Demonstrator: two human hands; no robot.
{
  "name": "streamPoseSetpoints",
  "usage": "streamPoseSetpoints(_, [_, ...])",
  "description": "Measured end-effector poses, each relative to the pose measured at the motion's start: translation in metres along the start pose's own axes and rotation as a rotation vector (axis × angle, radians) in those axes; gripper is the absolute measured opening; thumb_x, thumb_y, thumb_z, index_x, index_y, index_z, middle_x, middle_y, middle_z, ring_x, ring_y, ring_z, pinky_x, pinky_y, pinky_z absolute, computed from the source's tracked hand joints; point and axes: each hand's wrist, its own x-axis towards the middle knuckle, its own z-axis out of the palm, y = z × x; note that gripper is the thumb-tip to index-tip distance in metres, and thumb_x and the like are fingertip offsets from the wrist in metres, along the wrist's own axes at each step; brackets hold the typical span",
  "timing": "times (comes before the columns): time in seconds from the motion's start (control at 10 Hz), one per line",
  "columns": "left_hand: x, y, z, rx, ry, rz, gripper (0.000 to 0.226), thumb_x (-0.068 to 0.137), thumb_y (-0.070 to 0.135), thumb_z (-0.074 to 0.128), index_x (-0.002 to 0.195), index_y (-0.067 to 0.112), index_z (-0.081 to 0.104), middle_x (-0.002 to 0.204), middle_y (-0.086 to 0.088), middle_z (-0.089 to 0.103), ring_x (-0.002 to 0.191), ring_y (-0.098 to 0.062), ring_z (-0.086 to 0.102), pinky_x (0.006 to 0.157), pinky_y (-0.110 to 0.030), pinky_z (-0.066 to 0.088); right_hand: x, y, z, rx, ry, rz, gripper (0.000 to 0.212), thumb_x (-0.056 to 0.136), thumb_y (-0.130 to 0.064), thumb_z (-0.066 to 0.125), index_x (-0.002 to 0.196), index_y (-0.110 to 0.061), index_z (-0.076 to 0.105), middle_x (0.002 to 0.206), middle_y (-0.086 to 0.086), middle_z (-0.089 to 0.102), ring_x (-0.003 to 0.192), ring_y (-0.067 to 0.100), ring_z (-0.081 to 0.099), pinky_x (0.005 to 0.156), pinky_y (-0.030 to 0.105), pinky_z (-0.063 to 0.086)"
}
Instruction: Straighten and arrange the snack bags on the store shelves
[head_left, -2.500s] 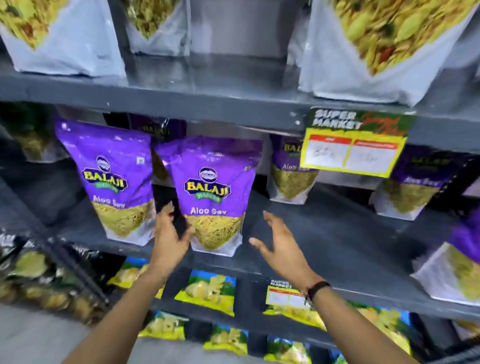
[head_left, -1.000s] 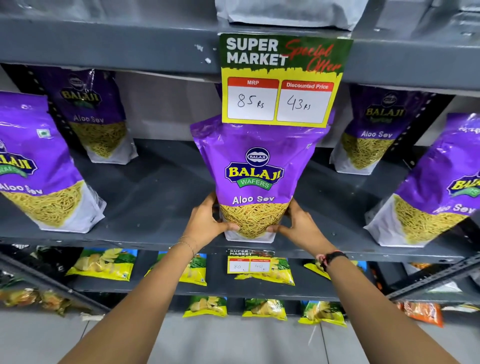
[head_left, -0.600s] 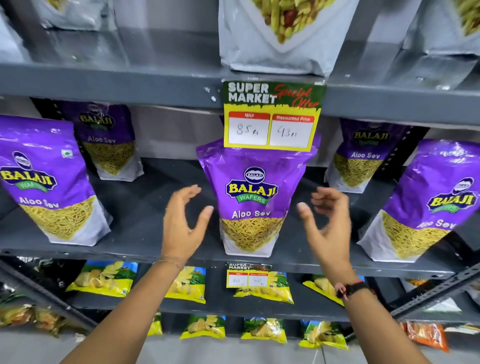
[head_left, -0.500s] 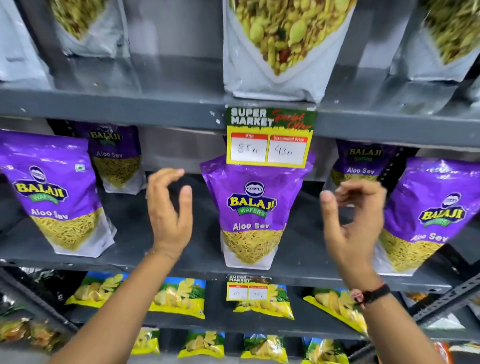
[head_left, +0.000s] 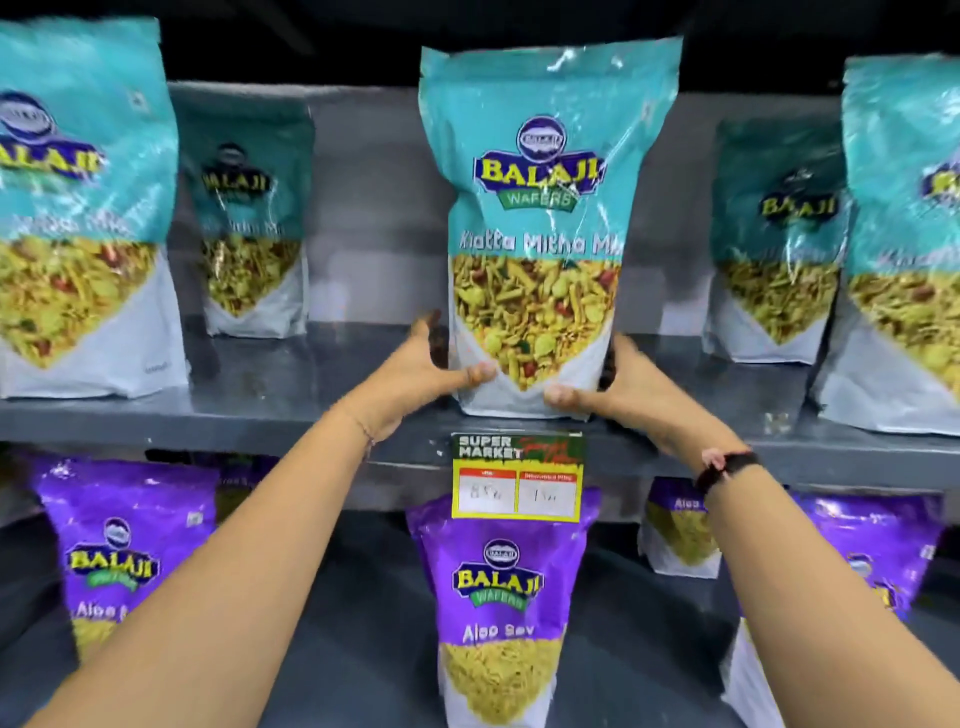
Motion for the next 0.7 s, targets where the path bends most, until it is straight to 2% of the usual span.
streamPoseSetpoints(0.1, [0.001, -0.004, 0.002, -0.004, -0.079, 0.05, 0.057, 0.067, 0.011, 0.072, 0.108, 0.024, 0.035, 0.097, 0.022, 0.048, 0.081, 0.016, 0.048, 0.063, 0.003, 0.041, 0.003, 0.009, 0.0, 0.03, -0.003, 0.017, 0.106, 0.034, -0.064, 0.077, 0.124, -0.027, 0.036, 0.129, -0.004, 0.053, 0.114, 0.009, 0.051, 0.099, 0.032, 0.042])
streamPoseSetpoints(0.2, [0.001, -0.006, 0.002, -0.009, -0.062, 0.063, 0.058, 0.064, 0.011, 0.074, 0.107, 0.023, 0.037, 0.095, 0.022, 0.049, 0.079, 0.018, 0.051, 0.059, 0.004, 0.04, 0.004, 0.012, -0.002, 0.078, -0.031, 0.028, 0.095, 0.03, -0.064, 0.079, 0.112, -0.034, 0.042, 0.118, -0.011, 0.057, 0.107, 0.001, 0.055, 0.093, 0.026, 0.046])
streamPoseSetpoints(0.3, [0.0, -0.007, -0.002, -0.028, -0.057, 0.053, 0.06, 0.063, 0.012, 0.076, 0.108, 0.021, 0.038, 0.097, 0.019, 0.051, 0.089, 0.007, 0.049, 0.061, 0.003, 0.041, 0.004, 0.013, -0.001, 0.102, -0.045, 0.025, 0.087, 0.029, -0.063, 0.08, 0.104, -0.04, 0.043, 0.114, -0.013, 0.059, 0.103, -0.002, 0.056, 0.087, 0.021, 0.048])
streamPoseSetpoints(0.4, [-0.001, -0.006, -0.003, -0.027, -0.058, 0.046, 0.061, 0.062, 0.013, 0.076, 0.109, 0.021, 0.038, 0.098, 0.018, 0.05, 0.092, 0.006, 0.048, 0.063, 0.002, 0.042, 0.004, 0.013, -0.001, 0.096, -0.03, 0.031, 0.099, 0.03, -0.061, 0.08, 0.115, -0.03, 0.041, 0.12, -0.006, 0.058, 0.108, 0.008, 0.056, 0.092, 0.029, 0.046])
streamPoseSetpoints(0.5, [-0.002, -0.006, -0.004, 0.001, -0.062, 0.028, 0.068, 0.06, 0.019, 0.077, 0.115, 0.02, 0.037, 0.105, 0.012, 0.052, 0.099, -0.001, 0.05, 0.076, -0.007, 0.044, 0.003, 0.011, -0.001, 0.096, -0.041, 0.042, 0.101, 0.031, -0.058, 0.08, 0.118, -0.028, 0.039, 0.123, -0.003, 0.057, 0.11, 0.011, 0.055, 0.094, 0.031, 0.045])
streamPoseSetpoints(0.6, [-0.002, -0.007, -0.005, 0.022, -0.07, 0.014, 0.073, 0.059, 0.022, 0.078, 0.12, 0.018, 0.036, 0.117, 0.002, 0.05, 0.109, -0.014, 0.048, 0.093, -0.027, 0.04, 0.003, 0.01, -0.003, 0.078, -0.058, 0.055, 0.1, 0.034, -0.056, 0.08, 0.12, -0.027, 0.038, 0.126, -0.002, 0.055, 0.111, 0.012, 0.054, 0.095, 0.032, 0.045])
streamPoseSetpoints(0.7, [-0.008, -0.001, -0.004, 0.02, -0.051, -0.003, 0.075, 0.059, 0.03, 0.077, 0.119, 0.02, 0.034, 0.128, -0.005, 0.047, 0.114, -0.018, 0.046, 0.1, -0.035, 0.039, -0.003, 0.003, -0.001, 0.096, -0.035, 0.057, 0.099, 0.04, -0.048, 0.078, 0.125, -0.022, 0.035, 0.131, 0.003, 0.051, 0.117, 0.016, 0.05, 0.1, 0.036, 0.043])
